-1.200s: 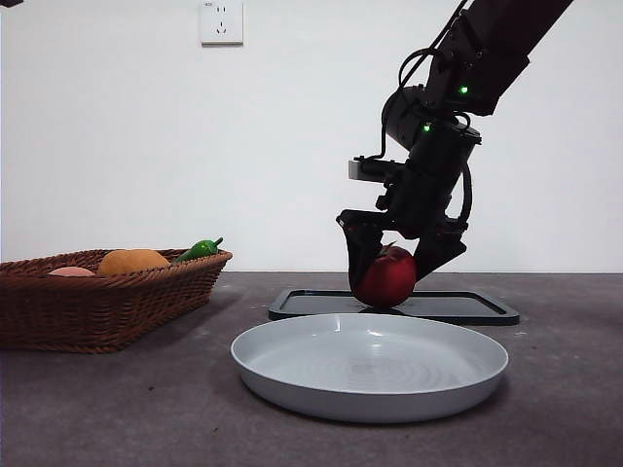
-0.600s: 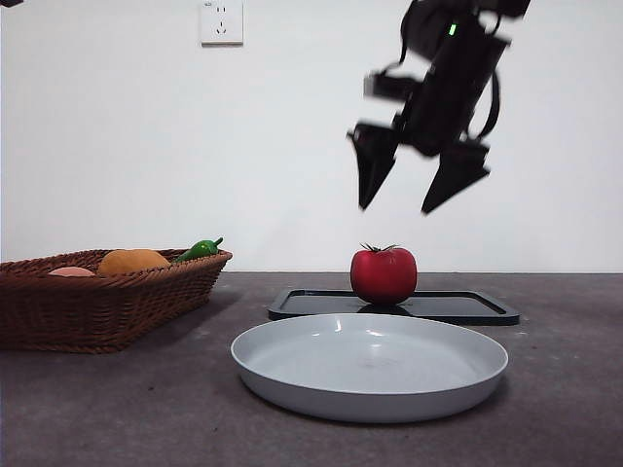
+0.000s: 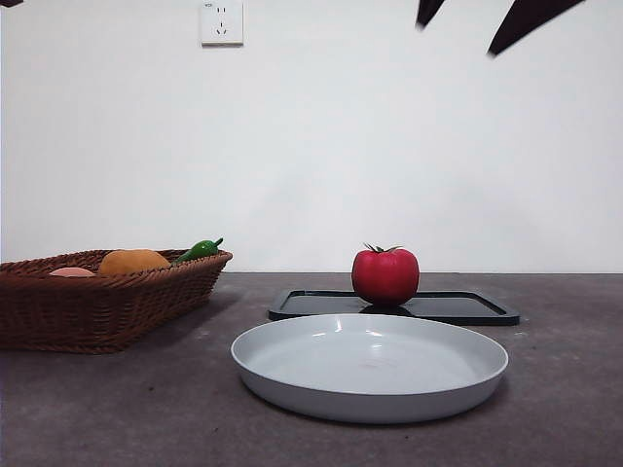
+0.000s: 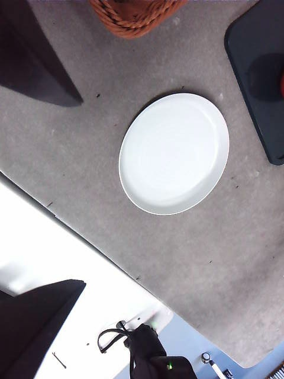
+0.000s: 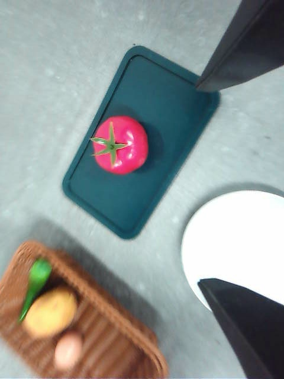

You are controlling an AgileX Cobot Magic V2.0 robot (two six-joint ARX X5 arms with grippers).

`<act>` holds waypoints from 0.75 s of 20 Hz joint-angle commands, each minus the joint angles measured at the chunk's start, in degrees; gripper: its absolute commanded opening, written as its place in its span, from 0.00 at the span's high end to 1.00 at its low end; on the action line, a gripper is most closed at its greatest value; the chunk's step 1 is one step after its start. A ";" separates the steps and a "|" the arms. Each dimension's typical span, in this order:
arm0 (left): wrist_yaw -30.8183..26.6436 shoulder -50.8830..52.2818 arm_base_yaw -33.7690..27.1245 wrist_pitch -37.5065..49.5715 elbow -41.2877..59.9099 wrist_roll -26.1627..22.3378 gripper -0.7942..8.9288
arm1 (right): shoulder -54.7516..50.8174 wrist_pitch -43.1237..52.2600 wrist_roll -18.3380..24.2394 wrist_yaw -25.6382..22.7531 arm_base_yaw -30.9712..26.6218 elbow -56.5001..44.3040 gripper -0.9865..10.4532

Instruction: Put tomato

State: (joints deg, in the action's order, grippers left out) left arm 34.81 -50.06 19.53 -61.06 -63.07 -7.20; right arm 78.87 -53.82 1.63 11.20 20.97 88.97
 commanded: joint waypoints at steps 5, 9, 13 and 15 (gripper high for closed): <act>0.35 -0.31 0.26 0.68 -1.27 -0.92 0.44 | -19.61 1.09 -0.81 4.76 2.36 -17.62 0.47; 0.35 -0.31 0.26 0.70 -1.27 -0.90 0.44 | -29.79 1.09 -2.56 5.95 5.38 -27.71 0.47; 0.35 -0.31 0.26 0.70 -1.27 -0.90 0.44 | -36.94 1.46 -2.86 5.92 7.48 -34.67 0.48; 0.35 -0.31 0.26 0.70 -1.27 -0.90 0.44 | -39.34 2.05 -2.89 5.90 7.45 -36.35 0.48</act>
State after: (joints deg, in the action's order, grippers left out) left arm 34.81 -50.09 19.53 -61.04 -63.07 -7.20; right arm 39.24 -52.64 -0.47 16.93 28.08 52.14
